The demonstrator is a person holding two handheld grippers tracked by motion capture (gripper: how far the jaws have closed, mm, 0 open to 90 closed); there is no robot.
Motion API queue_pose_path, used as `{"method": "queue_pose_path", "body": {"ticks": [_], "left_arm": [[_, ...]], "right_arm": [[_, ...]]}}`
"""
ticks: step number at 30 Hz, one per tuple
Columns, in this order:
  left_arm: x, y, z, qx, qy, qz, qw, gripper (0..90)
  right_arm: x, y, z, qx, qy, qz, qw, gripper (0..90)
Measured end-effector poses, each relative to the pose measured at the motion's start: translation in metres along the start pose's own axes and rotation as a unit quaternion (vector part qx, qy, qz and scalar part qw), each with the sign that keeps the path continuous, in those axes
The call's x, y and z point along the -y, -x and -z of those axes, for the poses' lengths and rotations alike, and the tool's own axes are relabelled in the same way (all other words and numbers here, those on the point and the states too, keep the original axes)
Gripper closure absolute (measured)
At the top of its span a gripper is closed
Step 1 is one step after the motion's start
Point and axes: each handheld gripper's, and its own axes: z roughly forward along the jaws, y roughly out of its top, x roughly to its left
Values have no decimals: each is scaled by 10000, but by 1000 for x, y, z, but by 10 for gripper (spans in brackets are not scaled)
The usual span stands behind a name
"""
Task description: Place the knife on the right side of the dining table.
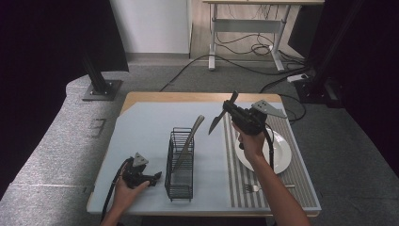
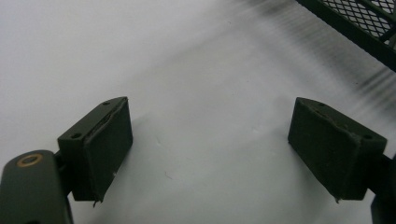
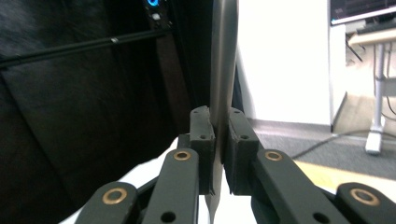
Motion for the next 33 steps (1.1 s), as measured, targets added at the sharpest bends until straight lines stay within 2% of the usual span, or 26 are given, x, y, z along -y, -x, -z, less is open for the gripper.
{"method": "queue_pose_path", "body": {"ticks": [9, 14, 21, 33], "left_arm": [[0, 0, 0, -1, -1, 4, 10000, 131], [0, 0, 0, -3, 0, 0, 10000, 131], [0, 0, 0, -6, 1, 2, 10000, 131], [0, 0, 0, -6, 2, 0, 10000, 131]], "right_arm": [[24, 20, -8, 227, -173, -207, 9994, 833], [28, 28, -12, 332, -188, -270, 9989, 833], [37, 47, -21, 582, -256, -462, 9969, 833], [49, 69, -29, 819, -361, -660, 9938, 833]]}}
